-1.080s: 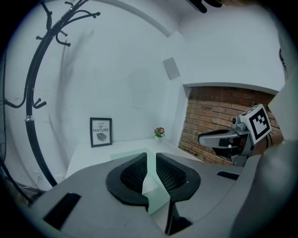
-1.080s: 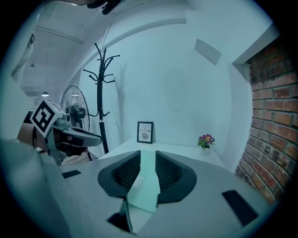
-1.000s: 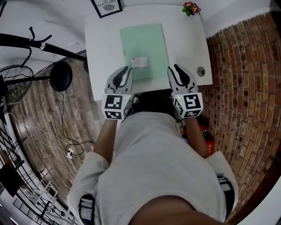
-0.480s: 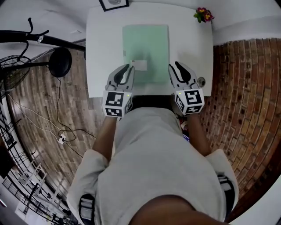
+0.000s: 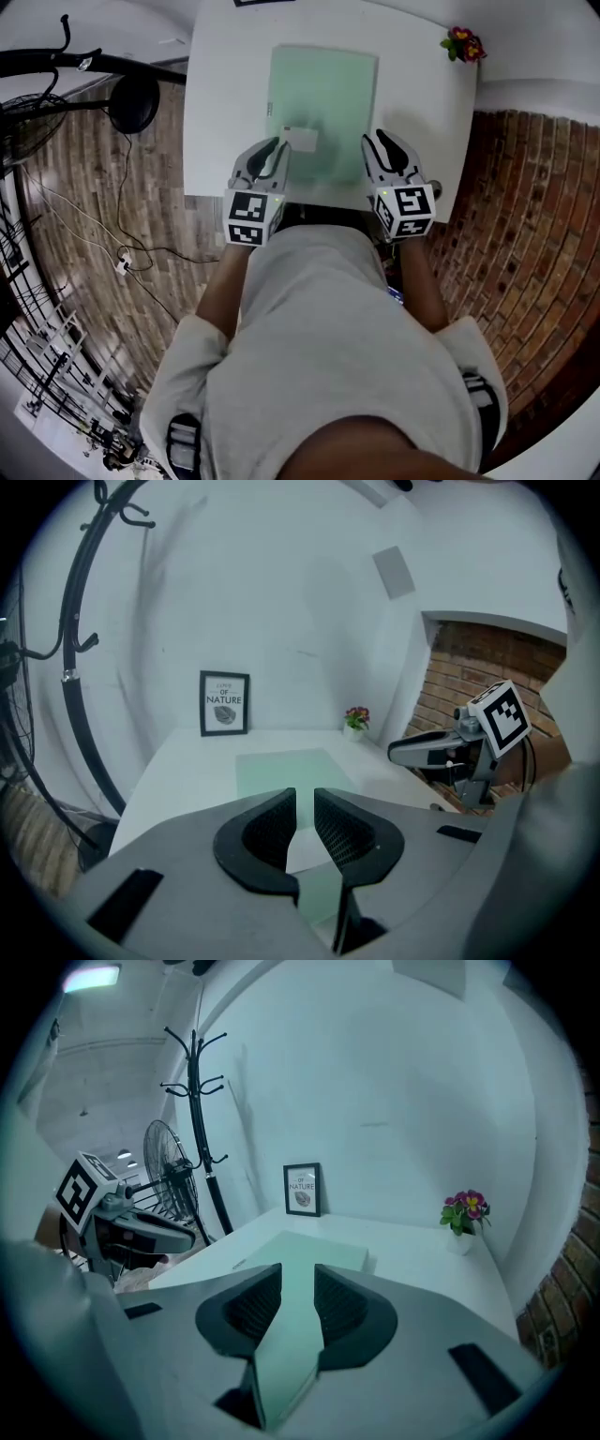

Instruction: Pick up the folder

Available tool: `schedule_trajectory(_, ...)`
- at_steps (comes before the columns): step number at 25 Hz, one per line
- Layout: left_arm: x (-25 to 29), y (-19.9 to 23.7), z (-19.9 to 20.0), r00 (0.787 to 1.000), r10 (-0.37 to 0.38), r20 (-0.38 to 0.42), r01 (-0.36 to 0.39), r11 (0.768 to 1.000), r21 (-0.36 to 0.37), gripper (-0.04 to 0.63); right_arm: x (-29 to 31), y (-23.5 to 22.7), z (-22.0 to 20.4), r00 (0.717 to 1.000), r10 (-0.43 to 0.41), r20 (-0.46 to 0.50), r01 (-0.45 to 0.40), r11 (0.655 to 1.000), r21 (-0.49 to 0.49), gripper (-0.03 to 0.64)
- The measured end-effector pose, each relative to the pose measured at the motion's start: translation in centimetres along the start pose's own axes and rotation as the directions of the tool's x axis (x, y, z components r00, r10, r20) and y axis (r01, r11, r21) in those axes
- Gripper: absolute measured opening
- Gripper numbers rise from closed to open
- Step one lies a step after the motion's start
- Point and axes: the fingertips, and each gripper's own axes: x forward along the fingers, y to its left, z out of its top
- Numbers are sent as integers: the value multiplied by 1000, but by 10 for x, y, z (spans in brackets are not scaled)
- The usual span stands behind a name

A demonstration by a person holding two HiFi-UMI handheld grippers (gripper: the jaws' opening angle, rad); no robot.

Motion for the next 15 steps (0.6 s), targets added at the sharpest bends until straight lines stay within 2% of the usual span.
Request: schedule_trajectory(15, 37, 22, -41, 987, 56, -150, -70, 993, -93, 52, 65, -34, -39, 989, 95, -115, -87, 993, 76, 135)
